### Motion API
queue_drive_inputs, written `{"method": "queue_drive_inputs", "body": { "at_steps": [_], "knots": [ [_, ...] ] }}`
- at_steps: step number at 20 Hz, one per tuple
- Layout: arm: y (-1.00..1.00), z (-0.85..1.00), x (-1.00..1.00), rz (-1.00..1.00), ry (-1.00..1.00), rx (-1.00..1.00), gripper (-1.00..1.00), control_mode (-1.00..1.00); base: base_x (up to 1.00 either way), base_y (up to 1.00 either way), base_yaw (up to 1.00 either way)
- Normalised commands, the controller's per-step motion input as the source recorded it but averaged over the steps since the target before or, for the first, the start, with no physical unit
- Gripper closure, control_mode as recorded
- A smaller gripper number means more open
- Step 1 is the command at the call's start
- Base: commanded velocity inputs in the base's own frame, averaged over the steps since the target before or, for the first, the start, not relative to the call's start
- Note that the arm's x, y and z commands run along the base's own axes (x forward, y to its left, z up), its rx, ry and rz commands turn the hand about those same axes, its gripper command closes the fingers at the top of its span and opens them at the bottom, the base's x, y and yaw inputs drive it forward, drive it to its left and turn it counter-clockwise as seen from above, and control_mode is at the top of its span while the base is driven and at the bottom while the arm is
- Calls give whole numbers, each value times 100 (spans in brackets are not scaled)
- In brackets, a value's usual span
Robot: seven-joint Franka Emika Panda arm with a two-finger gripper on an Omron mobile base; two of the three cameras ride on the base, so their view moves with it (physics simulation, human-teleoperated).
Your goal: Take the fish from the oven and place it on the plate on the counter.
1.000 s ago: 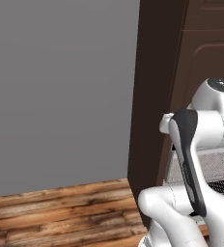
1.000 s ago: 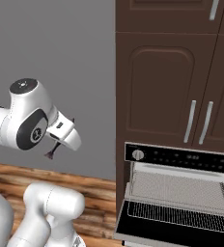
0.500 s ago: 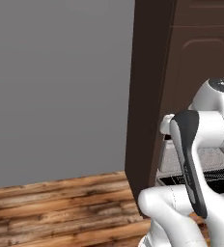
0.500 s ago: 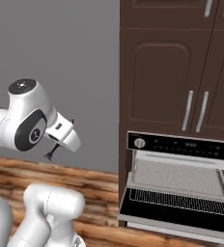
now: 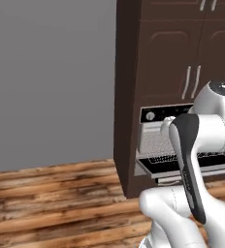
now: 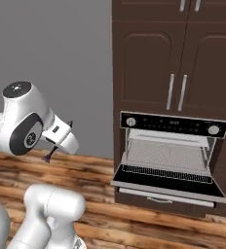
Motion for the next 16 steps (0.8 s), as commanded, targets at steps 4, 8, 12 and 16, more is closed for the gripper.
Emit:
{"method": "queue_drive_inputs", "body": {
  "at_steps": [4, 8, 12, 16],
  "knots": [
    [0, 0, 0, 0, 0, 0, 100, 100, 12, -100, 16],
    [0, 0, 0, 0, 0, 0, 100, 100, 18, -100, 18],
    [0, 0, 0, 0, 0, 0, 100, 100, 0, -100, 15],
    [0, 0, 0, 0, 0, 0, 100, 100, 2, -100, 11]
  ]
}}
